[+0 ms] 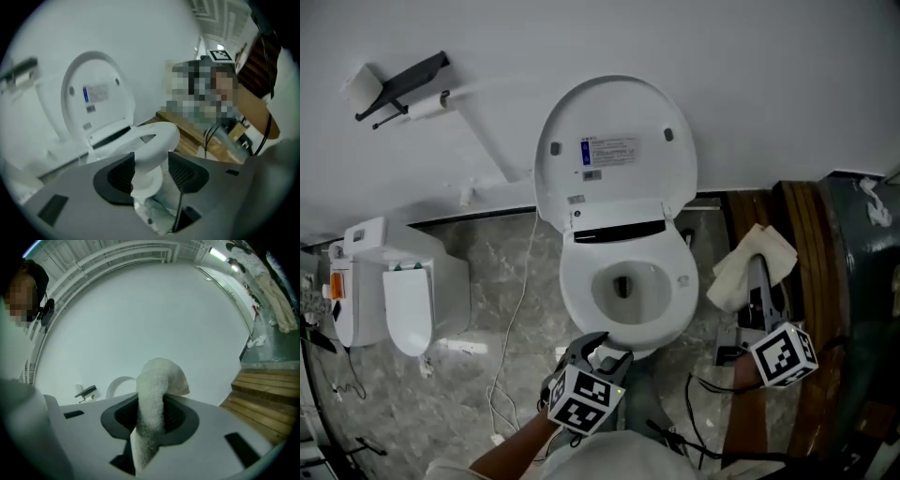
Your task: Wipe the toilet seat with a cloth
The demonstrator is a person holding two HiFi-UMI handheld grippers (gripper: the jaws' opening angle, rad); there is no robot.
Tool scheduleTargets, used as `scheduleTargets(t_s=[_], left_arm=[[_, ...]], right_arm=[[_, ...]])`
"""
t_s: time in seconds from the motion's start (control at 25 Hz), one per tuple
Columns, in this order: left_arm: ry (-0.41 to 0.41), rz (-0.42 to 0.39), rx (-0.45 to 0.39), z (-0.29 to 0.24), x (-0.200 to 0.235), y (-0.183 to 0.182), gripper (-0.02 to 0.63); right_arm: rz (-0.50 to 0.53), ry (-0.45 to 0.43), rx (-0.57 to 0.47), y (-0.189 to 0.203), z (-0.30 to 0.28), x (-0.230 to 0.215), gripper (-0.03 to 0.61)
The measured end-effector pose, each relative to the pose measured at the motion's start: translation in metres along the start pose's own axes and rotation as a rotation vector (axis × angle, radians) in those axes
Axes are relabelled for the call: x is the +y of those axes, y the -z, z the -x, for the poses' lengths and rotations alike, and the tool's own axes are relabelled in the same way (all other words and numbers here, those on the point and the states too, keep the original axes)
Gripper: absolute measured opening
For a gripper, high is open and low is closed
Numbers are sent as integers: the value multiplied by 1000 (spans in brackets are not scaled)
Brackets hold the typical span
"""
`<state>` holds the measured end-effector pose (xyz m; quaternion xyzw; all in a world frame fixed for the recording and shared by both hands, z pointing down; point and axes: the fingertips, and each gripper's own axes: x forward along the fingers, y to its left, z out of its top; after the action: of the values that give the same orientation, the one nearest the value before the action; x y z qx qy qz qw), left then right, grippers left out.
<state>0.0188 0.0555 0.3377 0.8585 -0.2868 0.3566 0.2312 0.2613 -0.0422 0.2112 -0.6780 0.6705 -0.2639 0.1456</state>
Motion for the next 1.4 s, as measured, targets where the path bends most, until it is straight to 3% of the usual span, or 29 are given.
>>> scheduleTargets(t_s=[0.12,0.2,0.4,0.64,0.8,0.96,1.2,1.4], left_arm=[[103,144,84,-25,-15,60,210],[124,181,126,-45,-21,96,170],[182,377,178,-100,-26,174,160],[272,468,215,-168,-14,251,111],[336,427,218,-195,-9,277,95],[344,422,198,-208,-5,286,95],[299,377,246,-227,-1,301,96],[323,345,283,-231,-1,307,95]], right_arm=[[-4,35,72,42,10,-22,89],[-8,57,126,74,13,-38,89],[-32,91,259,161,24,-78,89],[-54,75,386,262,35,-112,89],[-64,37,441,305,33,-117,89],[-40,0,472,329,30,-121,89],[23,18,502,343,26,-140,89],[70,12,550,352,22,-144,89]])
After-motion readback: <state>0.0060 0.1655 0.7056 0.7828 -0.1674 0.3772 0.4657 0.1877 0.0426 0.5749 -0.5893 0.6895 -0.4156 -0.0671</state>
